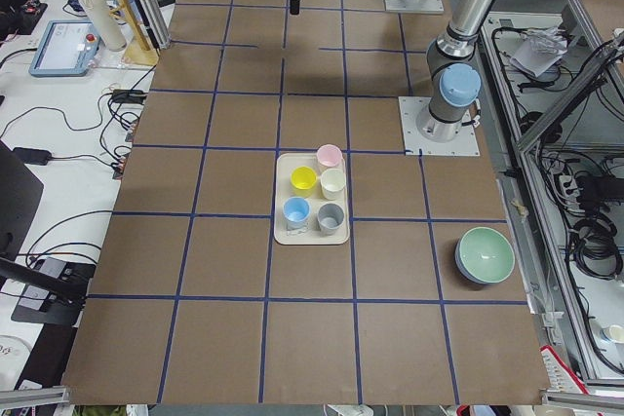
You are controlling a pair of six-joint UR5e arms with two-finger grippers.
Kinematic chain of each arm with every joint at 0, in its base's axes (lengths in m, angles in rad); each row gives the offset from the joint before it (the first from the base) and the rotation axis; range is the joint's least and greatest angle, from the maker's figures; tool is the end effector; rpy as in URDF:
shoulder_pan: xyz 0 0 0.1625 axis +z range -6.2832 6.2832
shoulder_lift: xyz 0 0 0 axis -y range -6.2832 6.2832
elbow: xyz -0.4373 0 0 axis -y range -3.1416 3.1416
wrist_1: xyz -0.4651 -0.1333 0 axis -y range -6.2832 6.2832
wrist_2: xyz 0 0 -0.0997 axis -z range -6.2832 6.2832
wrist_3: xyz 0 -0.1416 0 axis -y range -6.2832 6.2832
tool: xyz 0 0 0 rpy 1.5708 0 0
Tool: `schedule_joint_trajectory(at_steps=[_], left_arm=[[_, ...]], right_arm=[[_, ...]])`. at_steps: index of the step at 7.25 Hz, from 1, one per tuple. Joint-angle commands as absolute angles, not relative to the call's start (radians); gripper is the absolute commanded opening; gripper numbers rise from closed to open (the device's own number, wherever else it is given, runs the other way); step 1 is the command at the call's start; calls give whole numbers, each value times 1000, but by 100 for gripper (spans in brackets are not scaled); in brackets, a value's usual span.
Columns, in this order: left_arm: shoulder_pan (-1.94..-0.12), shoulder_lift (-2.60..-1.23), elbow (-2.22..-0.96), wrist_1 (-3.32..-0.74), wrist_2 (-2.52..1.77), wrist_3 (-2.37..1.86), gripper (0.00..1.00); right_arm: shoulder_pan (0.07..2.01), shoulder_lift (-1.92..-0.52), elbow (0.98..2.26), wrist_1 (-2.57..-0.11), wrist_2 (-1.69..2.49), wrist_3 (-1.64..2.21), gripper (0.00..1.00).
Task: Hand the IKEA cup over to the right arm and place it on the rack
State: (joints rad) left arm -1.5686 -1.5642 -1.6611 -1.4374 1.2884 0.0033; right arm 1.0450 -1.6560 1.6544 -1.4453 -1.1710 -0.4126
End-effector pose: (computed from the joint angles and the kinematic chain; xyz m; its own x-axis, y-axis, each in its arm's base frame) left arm -0.1715 -0.5673 0.4300 -0.9604 0.0150 0.2781 0.0010 0.9987 -0.0506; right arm -0.0934 -0.5363 0.4572 -0.9075 0.1175 -0.4034 0.1465 0.9883 -0.0417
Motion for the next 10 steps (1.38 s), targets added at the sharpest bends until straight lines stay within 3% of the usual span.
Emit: schedule_joint_trajectory(at_steps=[1, 5, 8, 10], left_arm=[[-1600, -1585, -1623, -1447, 1543, -21, 100], [-1611, -1585, -1612, -1443, 1623, -18, 100], [-1621, -1618, -1508, -1550, 1598, -21, 100], [-1621, -1580, -1566, -1551, 1557, -26, 100]], right_arm=[[1046, -1640, 1661, -1662, -1354, -541, 0], [1046, -1499, 1663, -1991, -1391, -629, 0], [1046, -1398, 1661, -2123, -1393, -630, 0], [1046, -1358, 1651, -2131, -1391, -632, 0]])
